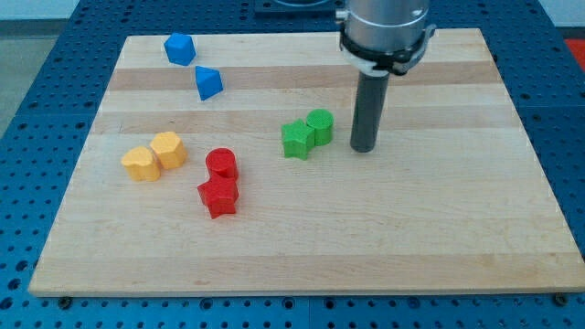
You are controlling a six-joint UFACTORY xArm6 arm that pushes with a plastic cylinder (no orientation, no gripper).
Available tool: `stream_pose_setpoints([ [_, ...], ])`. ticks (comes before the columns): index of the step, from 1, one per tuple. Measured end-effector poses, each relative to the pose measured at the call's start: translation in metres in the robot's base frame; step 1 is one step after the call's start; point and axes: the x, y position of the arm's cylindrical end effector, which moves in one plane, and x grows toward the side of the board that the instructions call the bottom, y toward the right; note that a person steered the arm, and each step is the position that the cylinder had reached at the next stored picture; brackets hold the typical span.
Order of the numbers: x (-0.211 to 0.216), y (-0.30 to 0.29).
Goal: Separate the green blocks from each other
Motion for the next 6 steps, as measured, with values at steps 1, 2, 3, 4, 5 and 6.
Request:
stream_pose_setpoints([
  [1,0.0,-0.033],
  [2,0.0,-0.049],
  [3,-0.007,-0.053],
  [4,-0.021,-0.054],
  [5,-0.04,-0.057],
  [6,-0.063,-0.068],
])
